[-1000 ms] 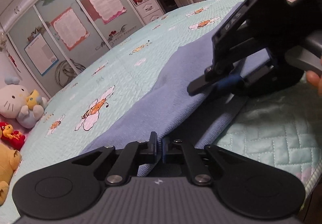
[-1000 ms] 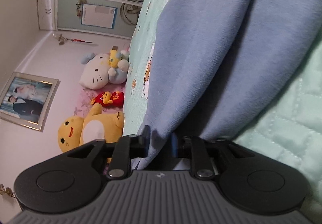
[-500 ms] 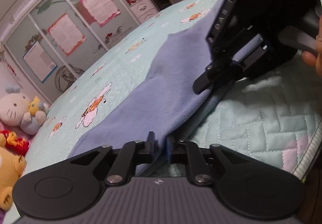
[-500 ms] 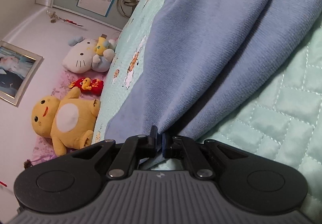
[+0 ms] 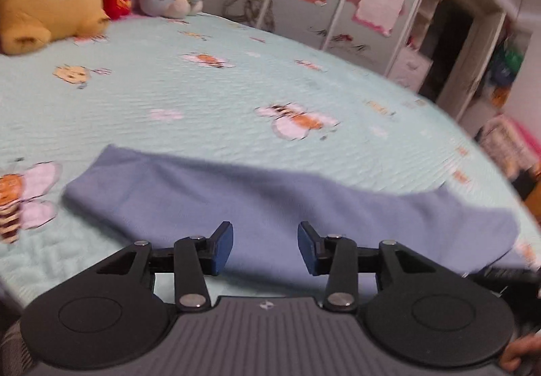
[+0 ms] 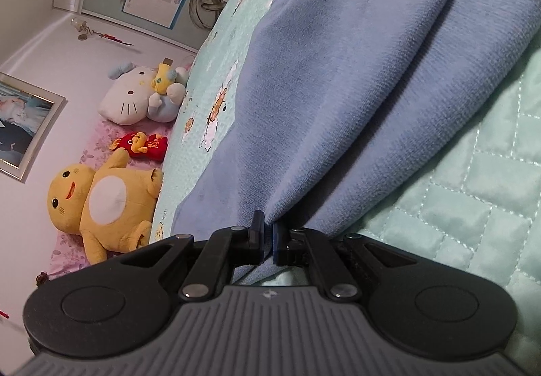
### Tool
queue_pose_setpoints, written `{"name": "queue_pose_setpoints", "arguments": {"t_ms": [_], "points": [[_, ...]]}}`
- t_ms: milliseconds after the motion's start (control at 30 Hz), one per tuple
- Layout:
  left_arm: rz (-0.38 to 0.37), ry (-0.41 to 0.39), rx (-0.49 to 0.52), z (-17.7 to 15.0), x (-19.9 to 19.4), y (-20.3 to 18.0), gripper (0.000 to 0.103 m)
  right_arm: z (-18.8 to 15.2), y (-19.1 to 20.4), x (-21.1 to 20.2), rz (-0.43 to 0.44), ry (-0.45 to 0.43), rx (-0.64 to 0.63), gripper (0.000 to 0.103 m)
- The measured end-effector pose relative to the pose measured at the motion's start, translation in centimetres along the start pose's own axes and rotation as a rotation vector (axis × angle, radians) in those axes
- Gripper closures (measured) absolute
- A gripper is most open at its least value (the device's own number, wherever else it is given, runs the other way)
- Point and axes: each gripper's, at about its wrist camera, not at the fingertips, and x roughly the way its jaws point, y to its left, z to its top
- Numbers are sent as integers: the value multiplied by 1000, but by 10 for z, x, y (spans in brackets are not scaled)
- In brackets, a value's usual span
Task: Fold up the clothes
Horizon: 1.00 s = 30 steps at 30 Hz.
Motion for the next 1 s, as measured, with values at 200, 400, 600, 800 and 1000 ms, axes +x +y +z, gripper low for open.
{"name": "queue_pose_setpoints", "arguments": {"t_ms": [200,400,600,800,1000], "points": [[169,142,214,-20,39,-8,67,2,-3,0,13,14,4,100],[206,164,197,-17,36,-17,67,7,-8,-14,57,-11,16,84],[236,156,207,-8,30,-34,66,35,-35,-75,52,-229,76,67],[93,92,364,-12,17,-88,58,86,-80,-147,-42,-523,170,57],[16,143,443,-23,26,-125,56,127,-106,-150,-74,-595,209,57]]}}
